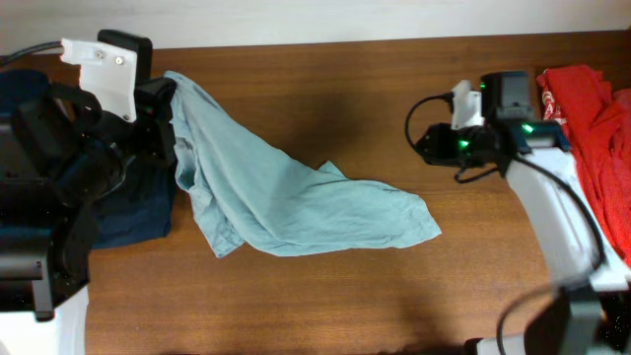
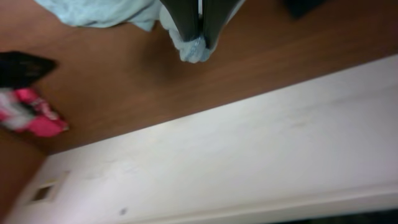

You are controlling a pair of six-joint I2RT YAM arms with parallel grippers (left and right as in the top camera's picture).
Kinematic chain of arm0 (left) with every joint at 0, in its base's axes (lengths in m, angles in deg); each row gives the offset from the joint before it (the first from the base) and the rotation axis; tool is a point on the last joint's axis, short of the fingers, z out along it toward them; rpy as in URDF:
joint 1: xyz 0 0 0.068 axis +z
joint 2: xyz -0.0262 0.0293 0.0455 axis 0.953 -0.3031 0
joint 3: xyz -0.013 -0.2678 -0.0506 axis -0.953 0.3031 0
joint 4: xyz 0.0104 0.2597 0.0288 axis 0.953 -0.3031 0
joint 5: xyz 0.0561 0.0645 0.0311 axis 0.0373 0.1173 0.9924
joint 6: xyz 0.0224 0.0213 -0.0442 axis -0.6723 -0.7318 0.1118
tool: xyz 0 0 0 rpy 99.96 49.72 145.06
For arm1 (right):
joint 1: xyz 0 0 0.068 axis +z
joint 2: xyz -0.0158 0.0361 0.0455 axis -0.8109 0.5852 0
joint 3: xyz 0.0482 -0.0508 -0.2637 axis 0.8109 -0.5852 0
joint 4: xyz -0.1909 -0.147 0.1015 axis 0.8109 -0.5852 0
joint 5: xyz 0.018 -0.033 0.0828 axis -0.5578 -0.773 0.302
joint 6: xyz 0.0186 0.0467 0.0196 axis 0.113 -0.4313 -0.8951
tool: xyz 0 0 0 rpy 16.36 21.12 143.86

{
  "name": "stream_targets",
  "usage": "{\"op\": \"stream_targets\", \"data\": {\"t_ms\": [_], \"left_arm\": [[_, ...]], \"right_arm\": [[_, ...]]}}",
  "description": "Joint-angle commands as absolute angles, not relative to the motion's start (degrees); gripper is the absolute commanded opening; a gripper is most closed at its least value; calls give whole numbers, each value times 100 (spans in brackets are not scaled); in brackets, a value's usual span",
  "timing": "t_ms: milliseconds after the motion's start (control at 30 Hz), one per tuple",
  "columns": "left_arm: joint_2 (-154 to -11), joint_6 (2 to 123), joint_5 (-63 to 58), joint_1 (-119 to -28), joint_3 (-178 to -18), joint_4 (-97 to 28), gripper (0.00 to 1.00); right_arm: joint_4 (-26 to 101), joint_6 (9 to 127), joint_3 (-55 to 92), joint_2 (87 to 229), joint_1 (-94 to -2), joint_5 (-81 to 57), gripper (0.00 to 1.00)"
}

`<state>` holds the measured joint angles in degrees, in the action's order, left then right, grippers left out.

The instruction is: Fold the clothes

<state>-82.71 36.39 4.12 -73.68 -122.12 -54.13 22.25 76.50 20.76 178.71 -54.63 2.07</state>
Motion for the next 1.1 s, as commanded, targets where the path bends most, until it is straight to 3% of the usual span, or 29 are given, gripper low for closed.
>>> {"op": "stream_targets", "data": {"t_ms": [0, 233, 500, 1067], "left_arm": [[-8131, 3545, -222, -7370, -12476, -5326, 0], [-8241, 3540, 910, -7370, -12503, -5223, 0], [-8811, 3519, 980, -7370, -12503, -5073, 1], [-8853, 3497, 1478, -7370, -12505, -4607, 1]], "right_arm": [[2290, 7864, 2076, 18184, -5490, 902, 44], [1335, 7851, 2074, 18431, -5490, 461, 56], [605, 7418, 1881, 18433, -5490, -494, 63], [2057, 6315, -215, 18433, -5496, -934, 64]]}}
